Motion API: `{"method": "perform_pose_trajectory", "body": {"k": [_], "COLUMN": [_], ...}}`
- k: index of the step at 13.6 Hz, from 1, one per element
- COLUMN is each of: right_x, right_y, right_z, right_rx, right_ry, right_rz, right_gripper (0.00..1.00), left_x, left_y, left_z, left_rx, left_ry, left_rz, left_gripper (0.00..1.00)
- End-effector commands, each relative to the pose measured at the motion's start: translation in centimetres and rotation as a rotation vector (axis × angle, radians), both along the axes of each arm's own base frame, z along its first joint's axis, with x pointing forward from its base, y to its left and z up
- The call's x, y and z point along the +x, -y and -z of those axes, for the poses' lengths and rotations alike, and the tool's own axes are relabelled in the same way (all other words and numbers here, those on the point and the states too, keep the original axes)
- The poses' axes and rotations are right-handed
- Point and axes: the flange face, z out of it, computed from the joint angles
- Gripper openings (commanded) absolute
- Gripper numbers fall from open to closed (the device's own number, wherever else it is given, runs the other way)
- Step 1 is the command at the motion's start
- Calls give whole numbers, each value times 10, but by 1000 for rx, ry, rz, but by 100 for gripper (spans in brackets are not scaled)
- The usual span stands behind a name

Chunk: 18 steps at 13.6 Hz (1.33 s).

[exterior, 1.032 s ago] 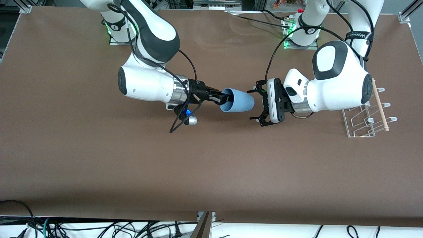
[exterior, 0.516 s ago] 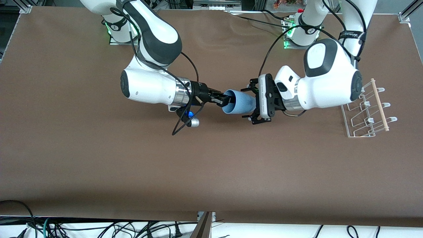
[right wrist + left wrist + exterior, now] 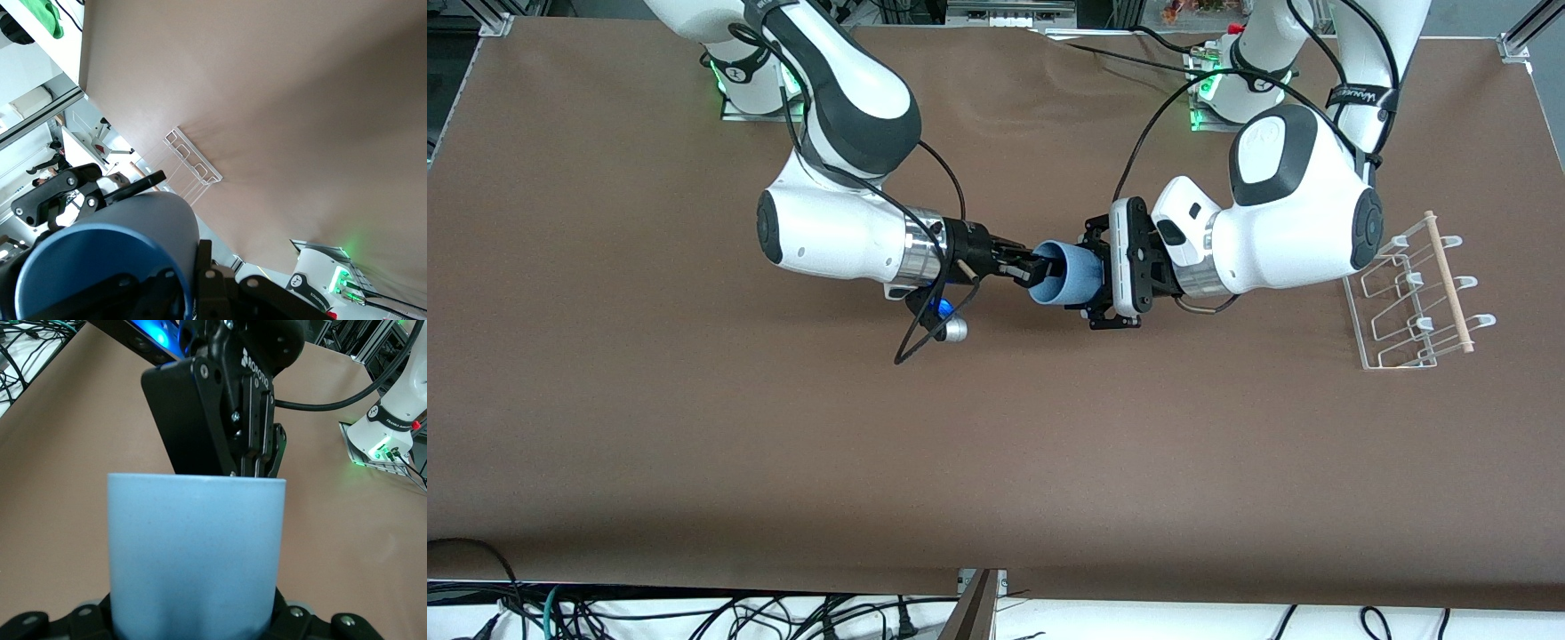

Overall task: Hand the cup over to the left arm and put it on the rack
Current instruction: 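Open the right gripper while the left gripper pulls the cup away, then carry the cup with the left gripper over the wire rack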

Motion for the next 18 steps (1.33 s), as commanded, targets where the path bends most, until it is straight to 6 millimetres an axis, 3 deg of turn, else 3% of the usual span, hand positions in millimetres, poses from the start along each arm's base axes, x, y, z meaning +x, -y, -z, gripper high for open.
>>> {"method": "perform_pose_trajectory", "body": {"k": [1, 2, 3, 6, 8, 12, 18], "right_x": [5, 7, 10, 29, 48, 74, 83], "right_y": [-4, -1, 4, 40, 86, 165, 259], "right_z": [-9, -8, -10, -20, -29, -17, -6], "right_rx": [34, 30, 27, 21, 12, -273, -734], "right_ry": [-27, -25, -24, -33, -60, 49, 115], "right_rz": [22, 27, 25, 33, 15, -47, -160], "right_gripper": [42, 76, 95, 99, 99, 99, 99], "left_x": [5, 5, 4, 4, 3, 0, -5], "left_y": [-2, -3, -3, -9, -21, -78, -166], "left_z": [-2, -2, -3, -5, -5, -17, -39], "left_rx": [-30, -30, -28, -27, -13, 133, 717], "left_ry": [0, -4, -14, -29, -73, -182, -216], "left_rz": [-7, -9, -6, -5, 4, 40, 126], "left_gripper": [8, 8, 8, 8, 8, 8, 8]}}
